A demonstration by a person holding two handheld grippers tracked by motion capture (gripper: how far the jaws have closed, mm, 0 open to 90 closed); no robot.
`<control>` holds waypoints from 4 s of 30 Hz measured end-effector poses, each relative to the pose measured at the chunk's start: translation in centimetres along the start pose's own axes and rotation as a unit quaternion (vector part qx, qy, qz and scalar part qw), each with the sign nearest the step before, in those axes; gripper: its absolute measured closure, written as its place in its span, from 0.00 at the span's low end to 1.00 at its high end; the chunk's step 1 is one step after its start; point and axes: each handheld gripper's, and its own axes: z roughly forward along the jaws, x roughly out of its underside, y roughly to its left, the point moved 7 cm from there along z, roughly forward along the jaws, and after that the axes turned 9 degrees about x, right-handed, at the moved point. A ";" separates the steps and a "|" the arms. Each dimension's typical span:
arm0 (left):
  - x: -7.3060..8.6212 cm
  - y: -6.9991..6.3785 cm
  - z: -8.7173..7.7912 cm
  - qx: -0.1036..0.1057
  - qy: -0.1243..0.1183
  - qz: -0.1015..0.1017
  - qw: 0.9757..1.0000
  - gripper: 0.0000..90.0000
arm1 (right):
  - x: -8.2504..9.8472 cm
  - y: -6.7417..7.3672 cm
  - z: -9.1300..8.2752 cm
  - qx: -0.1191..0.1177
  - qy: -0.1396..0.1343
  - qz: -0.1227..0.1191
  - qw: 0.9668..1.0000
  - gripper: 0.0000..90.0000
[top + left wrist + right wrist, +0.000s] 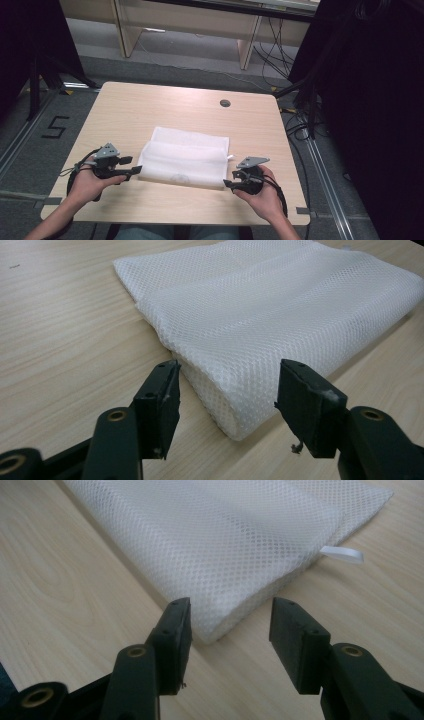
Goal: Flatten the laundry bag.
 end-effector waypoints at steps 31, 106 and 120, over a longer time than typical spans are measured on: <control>-0.2 -4.0 2.7 0.035 0.064 0.045 0.996 0.99 | 0.5 2.0 1.2 -0.016 0.122 0.001 0.992 1.00; -2.9 -6.3 12.9 0.065 0.086 0.070 0.992 0.67 | -8.9 -6.7 12.9 0.043 0.101 0.088 0.990 0.46; -2.5 -6.4 13.2 0.059 0.092 0.077 0.991 0.68 | -9.1 -5.3 13.0 0.046 0.106 0.002 0.993 0.76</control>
